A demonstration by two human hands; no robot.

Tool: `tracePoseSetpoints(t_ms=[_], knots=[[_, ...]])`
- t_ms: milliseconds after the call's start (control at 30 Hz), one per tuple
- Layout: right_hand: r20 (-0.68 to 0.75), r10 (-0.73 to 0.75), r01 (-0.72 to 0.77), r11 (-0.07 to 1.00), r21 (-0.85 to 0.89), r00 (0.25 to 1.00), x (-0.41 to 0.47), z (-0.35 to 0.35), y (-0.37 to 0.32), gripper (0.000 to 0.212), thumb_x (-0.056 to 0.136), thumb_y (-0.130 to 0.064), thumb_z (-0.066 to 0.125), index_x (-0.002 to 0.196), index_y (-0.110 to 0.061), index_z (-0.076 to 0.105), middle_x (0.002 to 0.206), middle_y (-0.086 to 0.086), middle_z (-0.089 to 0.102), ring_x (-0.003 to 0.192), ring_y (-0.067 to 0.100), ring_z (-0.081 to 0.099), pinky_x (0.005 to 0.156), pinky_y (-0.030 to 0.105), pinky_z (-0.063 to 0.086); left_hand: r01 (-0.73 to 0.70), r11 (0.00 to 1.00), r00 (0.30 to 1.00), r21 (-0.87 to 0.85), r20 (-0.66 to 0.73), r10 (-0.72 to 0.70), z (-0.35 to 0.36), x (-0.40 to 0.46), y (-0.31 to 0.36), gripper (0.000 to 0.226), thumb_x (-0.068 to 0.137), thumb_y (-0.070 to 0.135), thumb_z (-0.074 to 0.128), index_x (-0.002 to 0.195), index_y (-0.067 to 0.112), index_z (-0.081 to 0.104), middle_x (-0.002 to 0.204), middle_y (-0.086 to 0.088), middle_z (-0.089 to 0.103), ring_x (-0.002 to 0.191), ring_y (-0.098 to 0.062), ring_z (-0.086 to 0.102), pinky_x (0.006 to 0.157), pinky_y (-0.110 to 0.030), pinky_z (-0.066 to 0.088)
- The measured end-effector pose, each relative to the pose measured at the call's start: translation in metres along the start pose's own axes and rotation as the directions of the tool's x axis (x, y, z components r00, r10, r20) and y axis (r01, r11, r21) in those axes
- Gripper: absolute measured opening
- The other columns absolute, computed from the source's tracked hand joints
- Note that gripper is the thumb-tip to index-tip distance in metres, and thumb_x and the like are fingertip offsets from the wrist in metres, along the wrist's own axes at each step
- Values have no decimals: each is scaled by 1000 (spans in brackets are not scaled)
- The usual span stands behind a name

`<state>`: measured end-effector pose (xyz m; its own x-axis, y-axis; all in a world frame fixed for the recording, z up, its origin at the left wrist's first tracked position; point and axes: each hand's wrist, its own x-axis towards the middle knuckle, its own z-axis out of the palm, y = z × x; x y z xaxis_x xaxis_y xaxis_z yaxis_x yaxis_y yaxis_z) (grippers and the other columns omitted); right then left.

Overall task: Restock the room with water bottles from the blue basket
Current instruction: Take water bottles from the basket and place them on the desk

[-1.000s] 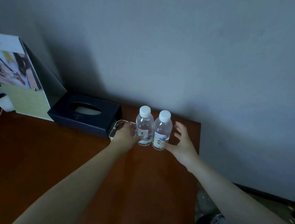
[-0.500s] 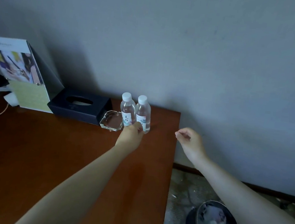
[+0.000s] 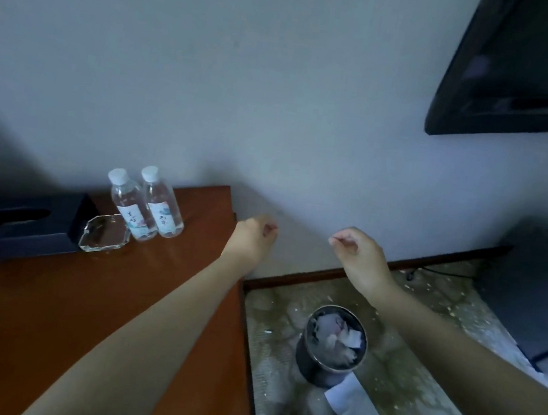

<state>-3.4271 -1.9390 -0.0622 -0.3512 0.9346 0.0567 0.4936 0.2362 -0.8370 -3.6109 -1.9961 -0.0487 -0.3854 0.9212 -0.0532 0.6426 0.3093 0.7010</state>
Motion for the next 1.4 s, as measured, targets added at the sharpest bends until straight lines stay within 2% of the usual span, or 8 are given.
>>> tracePoseSetpoints(t_ms=[67, 233, 367, 567, 867, 1033, 1233, 1400], knots=[[-64, 44, -44, 999, 16, 997, -10, -24, 12, 17, 92, -17, 57, 101, -4, 64, 92, 1, 61, 88, 13, 55, 67, 13, 36, -50, 999, 998, -6, 48, 50, 18, -2, 24, 27, 96, 15, 48, 116, 3, 62, 112, -18, 65, 107, -31, 59, 83, -26, 44], [-213, 133, -113, 988, 106, 968, -26, -83, 48, 7, 92, -12, 57, 97, -12, 61, 94, 0, 60, 91, 14, 55, 81, 22, 38, -159, 987, 976, -29, 143, 161, 65, -6, 81, 26, 96, 12, 44, 117, 5, 58, 101, -14, 62, 98, -27, 58, 73, -21, 38], [-278, 175, -151, 983, 108, 944, -33, -134, 80, 17, 92, -15, 56, 105, -6, 62, 97, 2, 61, 90, 14, 55, 81, 26, 42, -203, 978, 963, -45, 171, 207, 110, -2, 131, 24, 95, 12, 46, 113, 5, 60, 90, -4, 56, 83, -19, 52, 66, -18, 36], [-334, 227, -198, 973, 118, 915, -47, -214, 130, 18, 91, -15, 57, 104, -3, 63, 98, 3, 61, 92, 15, 56, 81, 22, 39, -224, 973, 951, -51, 207, 230, 190, 3, 207, 21, 94, 11, 48, 105, 6, 65, 106, -13, 67, 91, -24, 59, 72, -19, 38], [-416, 336, -312, 942, 126, 845, -67, -306, 191, 12, 88, -17, 61, 93, -10, 69, 87, 4, 66, 82, 15, 59, 75, 27, 45, -384, 923, 863, -41, 340, 374, 290, 2, 304, 21, 94, 11, 46, 100, 7, 65, 99, -13, 69, 77, -18, 58, 69, -23, 42], [-529, 401, -352, 915, 197, 748, -70, -352, 223, 9, 90, -17, 58, 94, -13, 66, 87, 2, 64, 82, 14, 57, 73, 23, 41, -519, 854, 763, -22, 438, 475, 337, 17, 345, 20, 95, 13, 46, 103, 6, 63, 106, -12, 67, 93, -26, 63, 78, -29, 48], [-599, 469, -412, 878, 243, 649, -64, -412, 267, 16, 92, -18, 57, 104, -9, 64, 92, 3, 62, 83, 13, 55, 61, 11, 39, -592, 803, 669, -75, 510, 541, 404, 54, 400, 15, 95, 15, 49, 101, 8, 62, 91, -3, 61, 81, -17, 56, 72, -24, 41], [-664, 527, -462, 837, 295, 531, -48, -463, 306, 20, 91, -19, 60, 107, -9, 63, 91, 2, 60, 83, 13, 54, 60, 8, 38, -654, 751, 595, -89, 553, 583, 464, 95, 446, 14, 95, 14, 49, 99, 8, 60, 96, -8, 64, 82, -17, 54, 72, -25, 41]])
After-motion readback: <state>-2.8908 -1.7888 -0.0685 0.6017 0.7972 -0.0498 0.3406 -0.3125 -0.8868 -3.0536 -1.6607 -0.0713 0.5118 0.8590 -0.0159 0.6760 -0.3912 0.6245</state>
